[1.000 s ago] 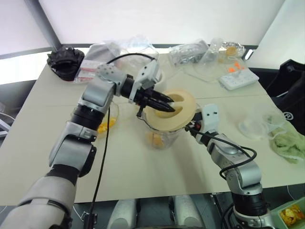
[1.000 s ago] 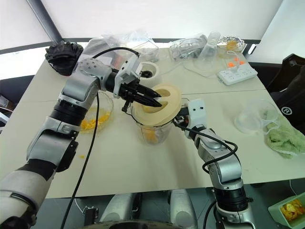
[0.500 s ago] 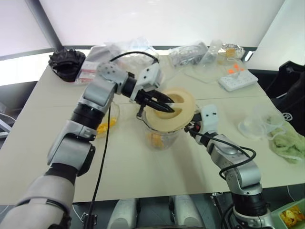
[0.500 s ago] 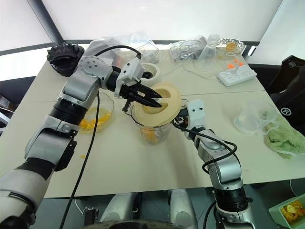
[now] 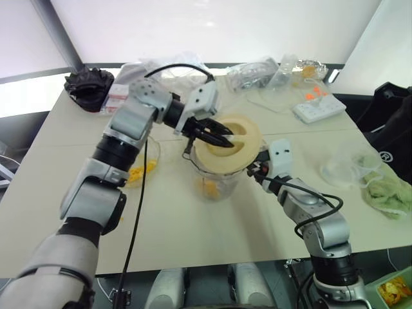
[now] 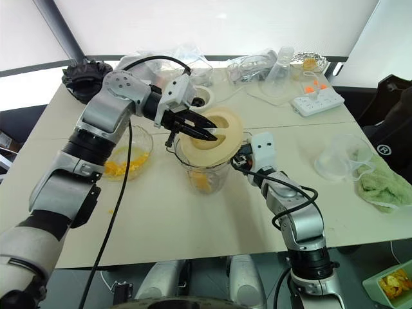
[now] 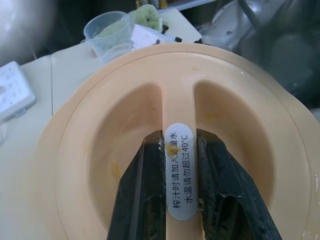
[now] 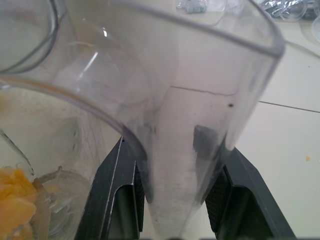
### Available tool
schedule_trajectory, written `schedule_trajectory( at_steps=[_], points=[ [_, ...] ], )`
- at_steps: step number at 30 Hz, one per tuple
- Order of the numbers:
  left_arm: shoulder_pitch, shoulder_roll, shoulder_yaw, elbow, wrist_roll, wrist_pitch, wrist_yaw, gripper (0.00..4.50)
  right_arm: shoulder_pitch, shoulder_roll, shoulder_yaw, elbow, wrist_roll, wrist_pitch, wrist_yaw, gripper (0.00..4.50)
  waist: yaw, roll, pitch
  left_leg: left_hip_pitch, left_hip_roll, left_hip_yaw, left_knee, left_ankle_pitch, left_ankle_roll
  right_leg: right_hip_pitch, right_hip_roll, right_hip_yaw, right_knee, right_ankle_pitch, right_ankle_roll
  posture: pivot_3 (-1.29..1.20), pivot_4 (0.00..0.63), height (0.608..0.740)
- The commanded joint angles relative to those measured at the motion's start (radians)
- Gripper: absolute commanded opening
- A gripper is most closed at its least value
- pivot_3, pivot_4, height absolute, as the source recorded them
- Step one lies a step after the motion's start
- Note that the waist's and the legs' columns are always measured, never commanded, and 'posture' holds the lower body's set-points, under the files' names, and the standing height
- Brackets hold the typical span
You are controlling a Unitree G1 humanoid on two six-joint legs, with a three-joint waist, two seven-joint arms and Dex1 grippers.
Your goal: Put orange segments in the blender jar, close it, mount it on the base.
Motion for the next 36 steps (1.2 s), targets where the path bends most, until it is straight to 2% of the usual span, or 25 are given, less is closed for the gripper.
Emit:
schedule_trajectory(
  at_steps=[1,11,15,36],
  points=[
    [0.055,0.075,-0.005,0.03,0.074,0.135,0.066,0.26,-0.007,0.004,-0.08,-0.045,0.009,-0.078,0.0,1.06,0.0,0.0,0.0,0.0,0.0,0.0,0.0,0.0,0.0,0.0,0.0,0.0,0.0,0.0,0.0,0.0,0.15,0.74],
    [0.129,0.092,0.043,-0.126,0.01,0.326,0.153,0.26,0.014,0.167,-0.173,-0.06,0.147,-0.206,0.006,1.06,-0.003,0.0,0.001,-0.002,0.001,0.0,-0.003,0.0,0.0,-0.003,0.0,0.0,0.0,0.001,0.002,0.0,0.15,0.74],
    [0.145,0.099,0.043,-0.172,-0.004,0.367,0.171,0.26,0.017,0.197,-0.185,-0.058,0.158,-0.227,0.009,1.06,-0.002,0.0,0.001,-0.003,0.001,0.0,-0.003,0.0,0.0,-0.005,0.0,0.0,0.0,0.001,0.001,0.0,0.15,0.74],
    [0.122,0.209,-0.051,-0.224,-0.035,0.507,0.085,0.26,-0.022,0.125,-0.097,0.007,-0.122,-0.525,-0.02,1.06,0.001,0.0,0.003,-0.011,0.0,0.0,-0.003,0.0,-0.001,-0.013,0.0,0.0,0.0,0.001,0.001,0.0,0.15,0.74]
  ],
)
